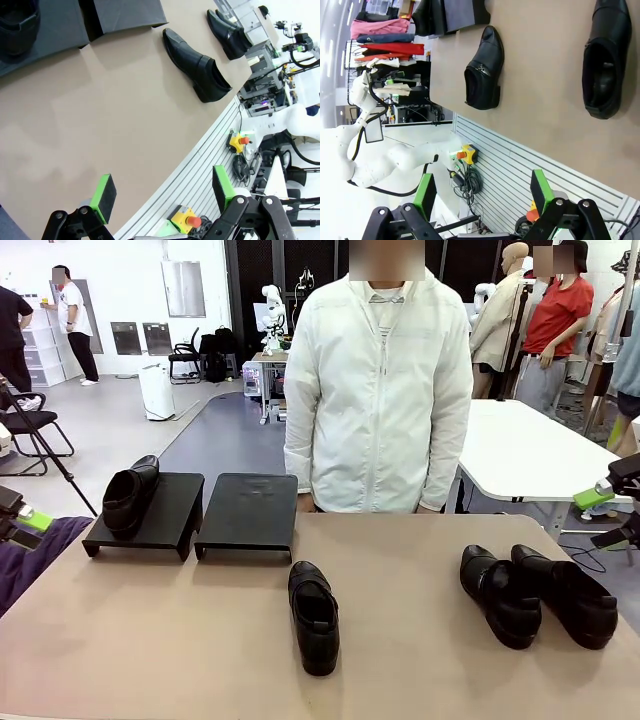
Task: Organize the shoes by placing them on the stand.
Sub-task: Place the Shoe from the middle of the table onto the Shoes Stand.
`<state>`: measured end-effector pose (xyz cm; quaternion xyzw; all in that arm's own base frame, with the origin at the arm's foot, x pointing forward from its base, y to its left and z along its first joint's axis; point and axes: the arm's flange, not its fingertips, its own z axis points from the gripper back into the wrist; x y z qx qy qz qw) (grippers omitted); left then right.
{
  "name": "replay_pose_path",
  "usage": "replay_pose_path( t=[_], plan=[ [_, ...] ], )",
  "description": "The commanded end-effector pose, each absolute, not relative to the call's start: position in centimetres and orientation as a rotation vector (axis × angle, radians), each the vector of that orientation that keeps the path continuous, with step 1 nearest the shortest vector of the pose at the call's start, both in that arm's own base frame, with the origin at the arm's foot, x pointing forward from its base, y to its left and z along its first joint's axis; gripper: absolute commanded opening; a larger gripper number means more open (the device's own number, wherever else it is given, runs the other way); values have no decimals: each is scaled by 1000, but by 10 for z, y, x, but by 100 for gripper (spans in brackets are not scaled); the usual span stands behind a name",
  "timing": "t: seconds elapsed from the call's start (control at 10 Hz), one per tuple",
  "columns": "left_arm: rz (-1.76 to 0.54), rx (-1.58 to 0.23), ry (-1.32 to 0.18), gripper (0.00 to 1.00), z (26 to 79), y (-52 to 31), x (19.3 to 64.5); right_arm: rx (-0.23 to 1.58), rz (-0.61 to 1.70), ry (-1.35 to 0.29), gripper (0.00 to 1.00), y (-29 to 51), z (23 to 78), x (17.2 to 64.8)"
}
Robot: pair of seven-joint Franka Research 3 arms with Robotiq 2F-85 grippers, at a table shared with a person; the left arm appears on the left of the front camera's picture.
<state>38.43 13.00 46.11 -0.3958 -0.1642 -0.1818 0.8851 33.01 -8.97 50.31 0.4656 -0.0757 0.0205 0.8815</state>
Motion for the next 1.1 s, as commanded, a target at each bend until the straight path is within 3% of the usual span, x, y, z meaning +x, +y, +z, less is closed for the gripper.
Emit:
replay_pose_path(
  t=[0.0, 0.2, 0.3, 0.4, 0.6, 0.7, 0.9, 1.0],
  plan=[
    [-378, -823, -342, 100, 461, 130, 384, 957, 49, -146, 100, -92, 507, 331],
    [-214, -614, -320, 100, 476, -11, 373, 957, 49, -146, 100, -92, 507, 331],
    [-227, -483, -193, 100, 475, -80, 361, 957, 49, -146, 100, -92, 507, 331],
    [-190, -384, -180, 100, 469, -151, 342, 957, 49, -146, 100, -92, 507, 331],
    [-162, -273, -232, 100, 449, -239, 316, 957, 49, -146, 100, -92, 507, 331],
    [-195, -228, -340, 100, 440, -273, 308, 957, 49, -146, 100, -92, 507, 331],
    [-152, -235, -453, 100, 434, -323, 313, 957, 49, -146, 100, -92, 507, 331],
    [-170, -229, -294, 100, 429, -333, 322, 957, 49, -146, 100, -92, 507, 331]
  ],
)
